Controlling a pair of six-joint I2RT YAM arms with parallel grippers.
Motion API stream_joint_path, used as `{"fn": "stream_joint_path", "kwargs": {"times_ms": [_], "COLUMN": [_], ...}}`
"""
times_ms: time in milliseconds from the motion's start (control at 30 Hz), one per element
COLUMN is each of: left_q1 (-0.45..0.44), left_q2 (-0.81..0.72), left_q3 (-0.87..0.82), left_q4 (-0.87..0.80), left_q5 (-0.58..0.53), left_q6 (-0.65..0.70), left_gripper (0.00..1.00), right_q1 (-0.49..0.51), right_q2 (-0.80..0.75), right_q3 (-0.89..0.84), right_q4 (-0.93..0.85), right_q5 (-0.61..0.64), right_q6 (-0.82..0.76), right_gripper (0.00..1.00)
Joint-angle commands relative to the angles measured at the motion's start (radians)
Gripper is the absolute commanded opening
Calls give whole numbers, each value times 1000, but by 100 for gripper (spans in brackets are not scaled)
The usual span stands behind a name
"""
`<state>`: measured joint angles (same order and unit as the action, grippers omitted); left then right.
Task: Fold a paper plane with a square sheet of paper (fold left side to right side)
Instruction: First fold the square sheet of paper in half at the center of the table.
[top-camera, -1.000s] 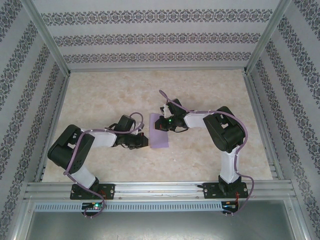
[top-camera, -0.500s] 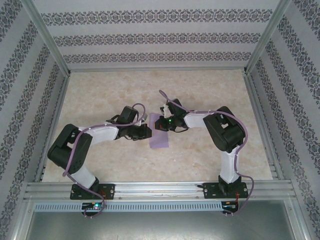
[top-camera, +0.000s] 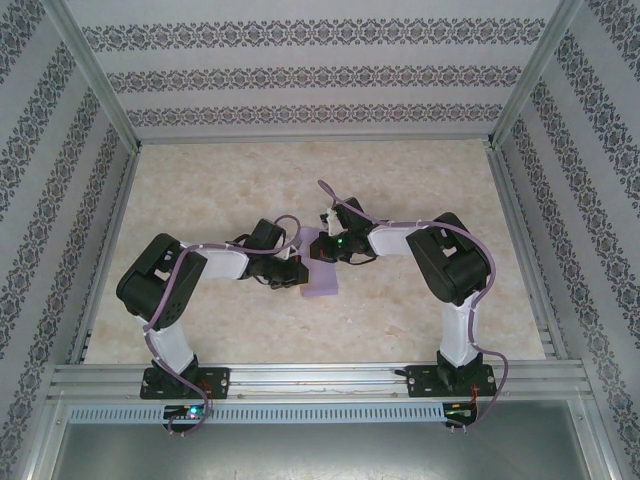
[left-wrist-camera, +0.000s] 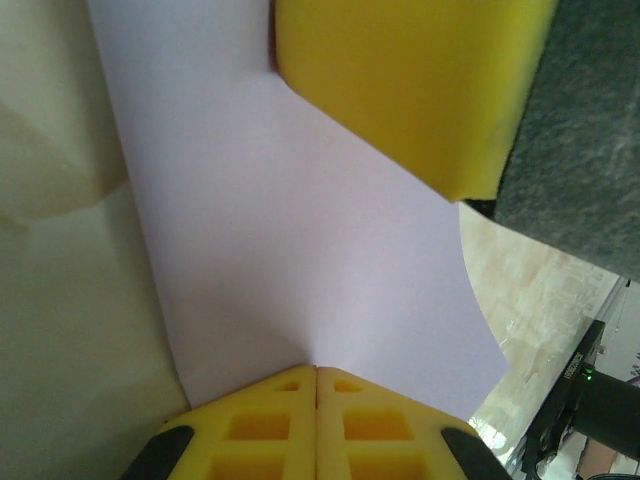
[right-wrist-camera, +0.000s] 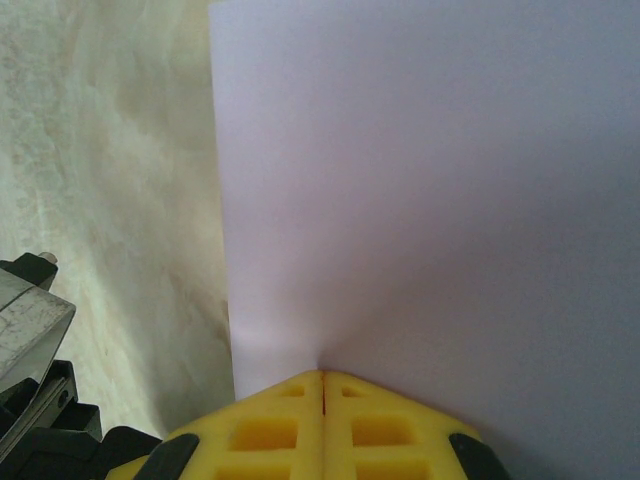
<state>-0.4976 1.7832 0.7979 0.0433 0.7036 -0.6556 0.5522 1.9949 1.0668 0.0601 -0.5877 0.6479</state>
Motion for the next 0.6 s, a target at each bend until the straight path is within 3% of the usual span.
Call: {"fn": "stream_joint_path", "kwargs": {"times_ms": [0,567], "left_q1": [-13,-28], "left_q2": [-7,-79], "left_q3": [-29,-123], "left_q4": [-37,-77], "left_q5": [-15,4], "left_q6": [22,21], "left_gripper": [6,6], "right_q1": [1,-3], "right_q2": [37,40], "right_q3": [-22,-23], "right_q4": [-112,-122], "right_q5": [62,67], "right_q6": [-25,-31], "right_gripper": [0,0]}}
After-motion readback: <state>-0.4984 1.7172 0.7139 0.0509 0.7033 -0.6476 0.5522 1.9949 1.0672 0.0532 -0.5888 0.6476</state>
